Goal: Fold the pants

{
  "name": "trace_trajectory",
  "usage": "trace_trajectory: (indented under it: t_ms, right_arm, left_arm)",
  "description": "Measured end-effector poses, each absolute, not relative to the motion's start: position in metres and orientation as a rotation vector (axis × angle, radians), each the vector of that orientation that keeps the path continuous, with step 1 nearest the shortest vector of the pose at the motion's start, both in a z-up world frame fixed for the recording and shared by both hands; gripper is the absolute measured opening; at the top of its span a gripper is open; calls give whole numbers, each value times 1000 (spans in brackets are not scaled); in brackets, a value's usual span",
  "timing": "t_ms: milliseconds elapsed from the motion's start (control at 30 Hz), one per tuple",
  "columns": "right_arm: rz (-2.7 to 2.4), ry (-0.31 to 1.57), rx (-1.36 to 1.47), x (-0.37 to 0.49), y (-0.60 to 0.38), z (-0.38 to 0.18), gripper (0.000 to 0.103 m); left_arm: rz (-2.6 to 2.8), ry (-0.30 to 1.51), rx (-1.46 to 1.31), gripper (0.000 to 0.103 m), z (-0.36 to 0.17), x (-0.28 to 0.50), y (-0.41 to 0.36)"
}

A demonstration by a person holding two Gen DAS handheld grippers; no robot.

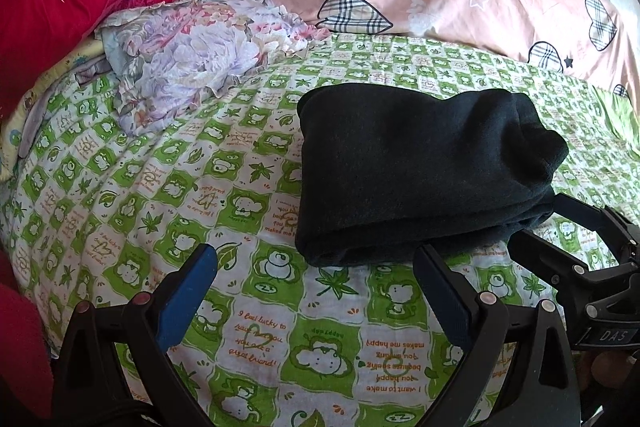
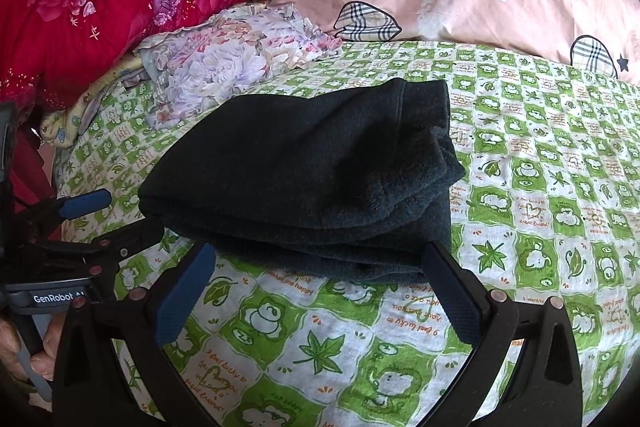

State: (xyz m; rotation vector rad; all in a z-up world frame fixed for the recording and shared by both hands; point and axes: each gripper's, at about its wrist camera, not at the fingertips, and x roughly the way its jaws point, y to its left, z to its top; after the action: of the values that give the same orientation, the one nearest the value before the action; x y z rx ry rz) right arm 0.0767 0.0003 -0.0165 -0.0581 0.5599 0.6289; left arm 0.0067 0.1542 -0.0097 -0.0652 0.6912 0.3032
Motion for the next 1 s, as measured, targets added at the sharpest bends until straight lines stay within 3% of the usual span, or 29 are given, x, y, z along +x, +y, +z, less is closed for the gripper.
trace_trajectory:
  t_ms: [1000]
  right_arm:
    - [606,570,-81,78,1,-26,103]
  left_arm:
    - [299,707,-53,99,-12,7,149]
